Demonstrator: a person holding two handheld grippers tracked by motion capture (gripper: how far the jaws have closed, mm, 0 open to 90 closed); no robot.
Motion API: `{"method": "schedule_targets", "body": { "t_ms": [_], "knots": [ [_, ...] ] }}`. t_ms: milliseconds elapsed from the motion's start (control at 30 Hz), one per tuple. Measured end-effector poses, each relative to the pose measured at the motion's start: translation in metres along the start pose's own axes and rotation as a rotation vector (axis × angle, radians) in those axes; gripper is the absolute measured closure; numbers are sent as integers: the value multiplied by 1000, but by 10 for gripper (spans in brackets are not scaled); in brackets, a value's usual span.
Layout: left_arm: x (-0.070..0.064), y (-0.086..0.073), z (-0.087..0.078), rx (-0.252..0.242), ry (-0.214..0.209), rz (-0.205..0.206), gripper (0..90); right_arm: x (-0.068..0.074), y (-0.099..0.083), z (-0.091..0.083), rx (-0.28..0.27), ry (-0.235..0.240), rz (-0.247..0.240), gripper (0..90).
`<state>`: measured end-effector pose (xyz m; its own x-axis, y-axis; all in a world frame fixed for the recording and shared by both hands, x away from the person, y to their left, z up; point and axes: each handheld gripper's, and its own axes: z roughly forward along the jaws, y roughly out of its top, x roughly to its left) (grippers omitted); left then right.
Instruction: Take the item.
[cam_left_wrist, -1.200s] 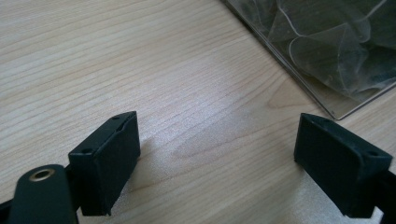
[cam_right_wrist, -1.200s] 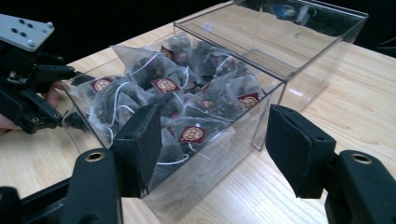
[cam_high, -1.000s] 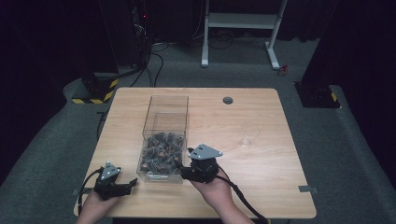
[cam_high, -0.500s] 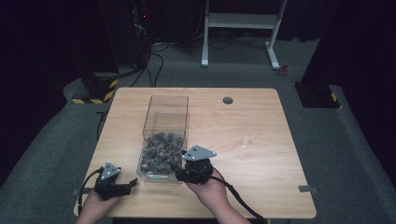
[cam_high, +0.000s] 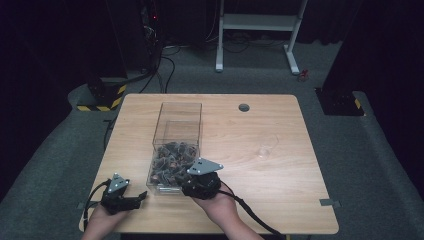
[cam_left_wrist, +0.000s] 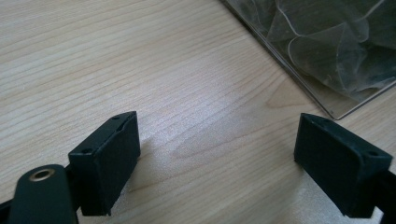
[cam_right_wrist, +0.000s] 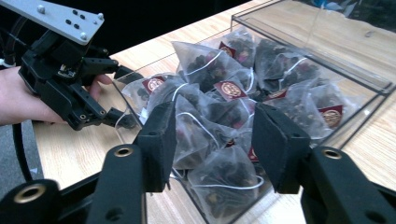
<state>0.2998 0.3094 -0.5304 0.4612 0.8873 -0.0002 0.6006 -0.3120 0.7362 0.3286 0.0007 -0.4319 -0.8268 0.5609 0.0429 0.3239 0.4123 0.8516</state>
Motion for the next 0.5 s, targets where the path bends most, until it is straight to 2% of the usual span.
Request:
{"method": "schedule_targets", "body": {
  "t_ms": [367, 500],
  "knots": [
    [0, 0, 0, 0, -1, 1, 148, 5, -3, 13, 37, 17, -7, 589],
    [0, 0, 0, 0, -1, 2, 148, 5, -5, 18, 68, 16, -3, 623]
  ]
}}
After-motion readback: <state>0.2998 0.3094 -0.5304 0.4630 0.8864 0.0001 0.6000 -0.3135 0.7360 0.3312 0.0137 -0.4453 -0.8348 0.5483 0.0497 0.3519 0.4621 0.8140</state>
